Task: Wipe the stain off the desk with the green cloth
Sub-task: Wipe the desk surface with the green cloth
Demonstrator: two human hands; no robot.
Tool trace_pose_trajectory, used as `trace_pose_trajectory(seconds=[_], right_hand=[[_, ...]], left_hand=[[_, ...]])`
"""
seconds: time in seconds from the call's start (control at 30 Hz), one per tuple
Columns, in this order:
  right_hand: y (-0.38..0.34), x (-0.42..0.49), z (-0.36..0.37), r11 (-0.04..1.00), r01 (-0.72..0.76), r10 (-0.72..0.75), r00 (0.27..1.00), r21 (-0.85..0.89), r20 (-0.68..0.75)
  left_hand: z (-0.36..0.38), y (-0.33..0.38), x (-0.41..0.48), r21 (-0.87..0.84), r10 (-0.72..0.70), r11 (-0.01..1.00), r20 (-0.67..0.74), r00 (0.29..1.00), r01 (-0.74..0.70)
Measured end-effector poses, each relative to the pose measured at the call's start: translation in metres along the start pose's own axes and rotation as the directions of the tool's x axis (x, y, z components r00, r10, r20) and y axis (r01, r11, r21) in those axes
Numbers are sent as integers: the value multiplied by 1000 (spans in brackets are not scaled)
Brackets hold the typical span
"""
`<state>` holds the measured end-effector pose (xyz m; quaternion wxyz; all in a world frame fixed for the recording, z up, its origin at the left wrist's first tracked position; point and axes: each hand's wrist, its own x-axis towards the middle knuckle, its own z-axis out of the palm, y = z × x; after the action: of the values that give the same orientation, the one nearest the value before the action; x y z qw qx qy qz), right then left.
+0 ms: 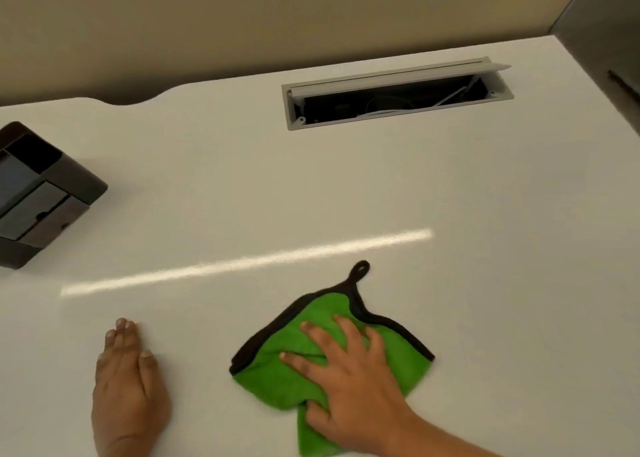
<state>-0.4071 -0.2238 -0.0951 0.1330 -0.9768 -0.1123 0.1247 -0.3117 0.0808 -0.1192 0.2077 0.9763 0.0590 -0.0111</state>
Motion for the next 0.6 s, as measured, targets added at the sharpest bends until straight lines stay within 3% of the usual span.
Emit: trace_pose_trajectory(seconds=[0.17, 0.23, 0.3, 0.37, 0.43, 0.6], right_hand=[[100, -73, -17, 948, -310, 305, 949, -69, -76], [146, -60, -33, 857, -507, 488, 857, -96, -169], [175, -25, -51, 733, -679, 653, 719, -38, -240], [185, 19, -65, 652, -758, 738, 629, 21, -246], [174, 55, -68, 676, -737, 720, 659, 7, -216], [93, 66, -44, 874, -483, 468, 866, -54, -176]], left_hand=[[2, -1, 0, -7, 3, 1000, -2, 1000, -3], [3, -2, 2, 2, 7, 1000, -3, 1000, -7], [5, -5, 2, 9, 7, 1000, -7, 1000, -7], [6, -7, 2, 7, 7, 1000, -24, 1000, -6], [6, -10, 4, 21, 6, 1000, -21, 1000, -5], [9, -13, 1, 56, 9, 998, -1, 1000, -9]])
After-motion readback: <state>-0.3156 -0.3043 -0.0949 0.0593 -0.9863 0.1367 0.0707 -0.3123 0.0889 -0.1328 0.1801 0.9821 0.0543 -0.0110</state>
